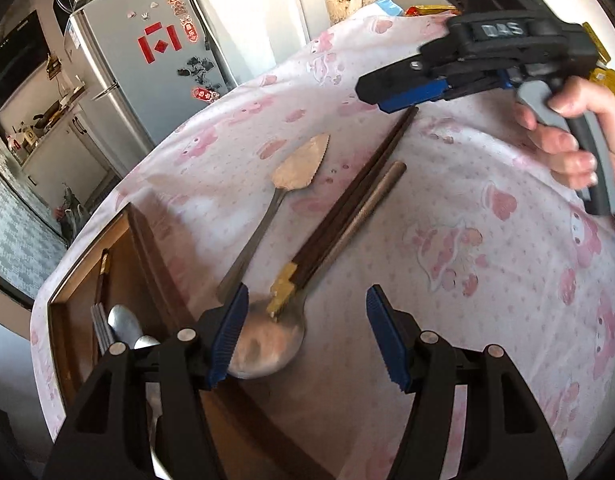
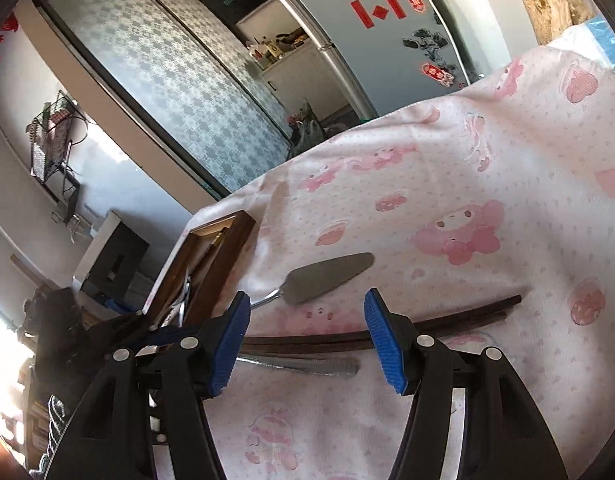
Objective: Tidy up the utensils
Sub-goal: 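Close the right gripper on a second dark chopstick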
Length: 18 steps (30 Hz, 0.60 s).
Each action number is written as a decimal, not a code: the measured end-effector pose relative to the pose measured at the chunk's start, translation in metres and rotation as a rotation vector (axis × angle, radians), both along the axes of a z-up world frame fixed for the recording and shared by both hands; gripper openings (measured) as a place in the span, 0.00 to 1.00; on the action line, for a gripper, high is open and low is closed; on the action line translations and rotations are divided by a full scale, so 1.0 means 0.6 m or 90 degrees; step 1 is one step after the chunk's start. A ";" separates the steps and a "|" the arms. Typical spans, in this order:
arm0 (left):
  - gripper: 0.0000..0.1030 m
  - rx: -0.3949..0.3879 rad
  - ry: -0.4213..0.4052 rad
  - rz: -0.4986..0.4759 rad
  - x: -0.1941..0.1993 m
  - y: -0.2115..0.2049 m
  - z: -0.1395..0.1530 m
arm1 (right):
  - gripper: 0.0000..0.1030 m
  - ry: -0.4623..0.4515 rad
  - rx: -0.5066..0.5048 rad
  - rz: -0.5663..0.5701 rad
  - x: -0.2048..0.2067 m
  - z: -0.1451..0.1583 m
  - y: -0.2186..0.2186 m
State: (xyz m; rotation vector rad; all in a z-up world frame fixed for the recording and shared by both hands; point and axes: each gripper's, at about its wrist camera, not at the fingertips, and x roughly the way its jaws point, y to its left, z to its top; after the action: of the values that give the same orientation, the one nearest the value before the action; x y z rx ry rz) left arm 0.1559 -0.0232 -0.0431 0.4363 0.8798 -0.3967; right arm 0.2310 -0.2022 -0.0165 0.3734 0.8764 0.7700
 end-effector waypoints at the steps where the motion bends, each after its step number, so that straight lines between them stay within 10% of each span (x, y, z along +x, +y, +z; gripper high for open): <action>1: 0.63 -0.001 0.012 0.005 0.009 -0.002 -0.004 | 0.58 0.000 0.002 0.001 -0.001 -0.001 0.000; 6: 0.45 -0.022 0.048 0.033 0.023 -0.003 -0.012 | 0.58 0.001 0.012 -0.005 -0.006 0.001 -0.011; 18: 0.47 -0.024 0.087 0.020 0.024 -0.007 -0.009 | 0.58 -0.003 0.028 -0.014 -0.010 0.004 -0.021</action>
State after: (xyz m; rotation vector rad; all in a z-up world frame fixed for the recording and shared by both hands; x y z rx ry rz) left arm 0.1702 -0.0274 -0.0482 0.3631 1.0097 -0.4168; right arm 0.2252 -0.2151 -0.0140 0.4192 0.8499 0.7704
